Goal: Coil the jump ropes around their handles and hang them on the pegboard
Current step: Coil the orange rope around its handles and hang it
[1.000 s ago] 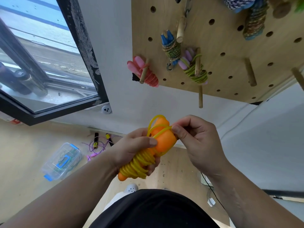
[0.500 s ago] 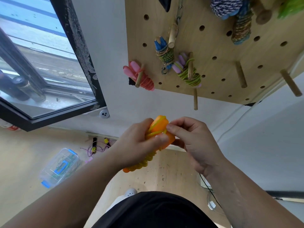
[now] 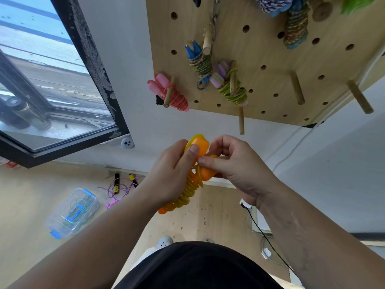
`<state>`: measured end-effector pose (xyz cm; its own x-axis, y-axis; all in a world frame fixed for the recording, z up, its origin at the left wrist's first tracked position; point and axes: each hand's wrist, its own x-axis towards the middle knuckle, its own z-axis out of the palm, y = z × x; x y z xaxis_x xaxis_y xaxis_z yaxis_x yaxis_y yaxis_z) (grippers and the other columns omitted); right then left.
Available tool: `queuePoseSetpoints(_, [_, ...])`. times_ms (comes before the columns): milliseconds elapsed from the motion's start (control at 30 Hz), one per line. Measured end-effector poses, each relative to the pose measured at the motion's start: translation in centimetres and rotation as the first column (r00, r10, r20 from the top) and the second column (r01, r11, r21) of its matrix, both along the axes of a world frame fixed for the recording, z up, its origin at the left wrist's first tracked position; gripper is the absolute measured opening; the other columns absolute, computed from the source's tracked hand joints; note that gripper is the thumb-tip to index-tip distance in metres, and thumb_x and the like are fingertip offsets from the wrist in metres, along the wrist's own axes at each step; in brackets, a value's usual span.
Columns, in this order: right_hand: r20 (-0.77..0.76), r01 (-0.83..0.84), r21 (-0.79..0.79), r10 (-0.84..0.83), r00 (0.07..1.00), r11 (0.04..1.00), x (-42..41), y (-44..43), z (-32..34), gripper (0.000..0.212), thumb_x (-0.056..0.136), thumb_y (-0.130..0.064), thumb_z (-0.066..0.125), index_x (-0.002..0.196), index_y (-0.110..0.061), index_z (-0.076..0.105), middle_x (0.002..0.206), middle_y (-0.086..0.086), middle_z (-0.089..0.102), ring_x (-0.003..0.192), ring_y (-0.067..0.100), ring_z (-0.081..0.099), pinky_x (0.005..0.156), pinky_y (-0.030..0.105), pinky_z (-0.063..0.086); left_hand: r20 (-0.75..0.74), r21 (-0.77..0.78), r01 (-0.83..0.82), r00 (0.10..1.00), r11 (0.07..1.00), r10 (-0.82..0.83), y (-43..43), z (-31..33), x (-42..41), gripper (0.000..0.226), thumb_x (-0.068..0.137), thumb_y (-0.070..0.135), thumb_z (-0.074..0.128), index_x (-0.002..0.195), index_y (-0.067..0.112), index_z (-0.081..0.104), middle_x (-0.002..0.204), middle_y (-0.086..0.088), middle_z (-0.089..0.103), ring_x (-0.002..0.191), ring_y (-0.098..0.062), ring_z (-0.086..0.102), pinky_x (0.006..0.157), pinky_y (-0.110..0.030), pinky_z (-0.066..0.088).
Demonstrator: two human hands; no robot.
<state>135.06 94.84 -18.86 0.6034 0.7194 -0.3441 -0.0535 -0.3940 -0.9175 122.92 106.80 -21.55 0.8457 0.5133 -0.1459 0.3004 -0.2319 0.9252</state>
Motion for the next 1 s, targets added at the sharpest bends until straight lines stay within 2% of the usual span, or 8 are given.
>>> queuePoseSetpoints(233, [-0.017,-0.181,-0.084,0.180,0.984,0.980,0.1,0.7,-0.5,0.060,0.081,-0.026,0.084,0.129,-0.030,0.047,0.110,0.001,0.071,0.102,0.022,0.070,0.087,0.043,0.062,0.011,0.098,0.033,0.999,0.995,-0.035,0.1,-0.1,0.2,0.045,0.093,0.061,0.031,0.102,0.025,0.058,0.088,0.004,0.064,0.083,-0.014,0.063,0.073,-0.032,0.054])
queuePoseSetpoints(367, [-0.033,-0.102,-0.023,0.101,0.994,0.995,0.2,1.2,-0.6,0.062,0.079,-0.029,0.085,0.131,-0.031,0.050,0.113,0.001,0.070,0.102,0.022,0.071,0.085,0.042,0.062,0.053,0.047,0.007,0.999,0.999,-0.010,0.7,0.0,0.9,0.044,0.095,0.060,0.034,0.103,0.026,0.060,0.090,0.002,0.067,0.085,-0.016,0.065,0.074,-0.033,0.057])
queuePoseSetpoints(467, [0.022,-0.061,0.034,0.060,0.998,0.998,0.2,1.3,-0.5,0.067,0.070,-0.048,0.083,0.128,-0.032,0.056,0.114,-0.001,0.069,0.105,0.021,0.069,0.088,0.041,0.062,0.102,-0.239,-0.101,0.986,0.966,0.129,0.9,0.5,1.2,0.036,0.103,0.053,0.039,0.105,0.026,0.063,0.092,-0.002,0.073,0.086,-0.018,0.072,0.074,-0.037,0.061])
queuePoseSetpoints(567, [-0.067,0.007,0.138,0.002,0.998,0.990,0.1,0.7,-0.8,0.054,0.071,-0.047,0.076,0.121,-0.027,0.067,0.107,-0.002,0.073,0.100,0.015,0.070,0.086,0.035,0.059,-0.009,-0.620,-0.248,0.951,0.744,0.310,1.0,0.8,1.3,0.051,0.104,0.052,0.041,0.103,0.009,0.067,0.079,-0.017,0.072,0.065,-0.028,0.071,0.058,-0.040,0.059])
queuePoseSetpoints(700, [-0.018,0.031,0.078,-0.030,0.999,0.996,-0.6,-0.2,-1.1,0.023,0.088,-0.037,0.068,0.105,-0.023,0.077,0.087,-0.004,0.073,0.082,0.010,0.068,0.076,0.027,0.056,0.009,-0.820,-0.094,0.984,0.564,0.178,1.5,0.1,1.2,0.080,0.090,0.073,0.038,0.103,0.004,0.075,0.081,-0.024,0.065,0.061,-0.032,0.063,0.056,-0.037,0.055])
queuePoseSetpoints(767, [0.016,0.066,0.097,-0.068,0.998,0.993,-1.2,-0.1,-1.1,0.013,0.092,-0.031,0.068,0.096,-0.023,0.077,0.083,-0.004,0.073,0.080,0.011,0.067,0.073,0.025,0.057,0.074,-0.828,0.021,0.995,0.560,0.071,1.5,-0.2,1.1,0.080,0.069,0.083,0.049,0.092,0.013,0.080,0.079,-0.021,0.066,0.062,-0.029,0.064,0.053,-0.035,0.056])
queuePoseSetpoints(867, [0.088,0.119,0.077,-0.125,0.988,0.990,-1.5,-0.2,-0.9,0.015,0.094,-0.033,0.066,0.091,-0.023,0.076,0.081,-0.005,0.072,0.077,0.012,0.067,0.070,0.022,0.057,0.168,-0.779,0.152,0.985,0.608,-0.030,1.9,-1.2,1.6,0.092,0.043,0.074,0.087,0.105,0.008,0.069,0.087,-0.019,0.068,0.073,-0.030,0.069,0.061,-0.035,0.058])
queuePoseSetpoints(1000, [0.350,0.149,-0.085,-0.110,0.930,0.985,-1.4,-1.0,-1.3,0.014,0.100,-0.030,0.061,0.089,-0.031,0.069,0.075,-0.017,0.067,0.075,-0.003,0.062,0.061,0.008,0.045,0.116,-0.598,0.083,0.993,0.797,-0.016,1.8,-1.9,2.7,0.062,0.059,0.037,0.089,0.111,0.027,0.056,0.095,0.000,0.065,0.083,-0.021,0.068,0.066,-0.032,0.056])
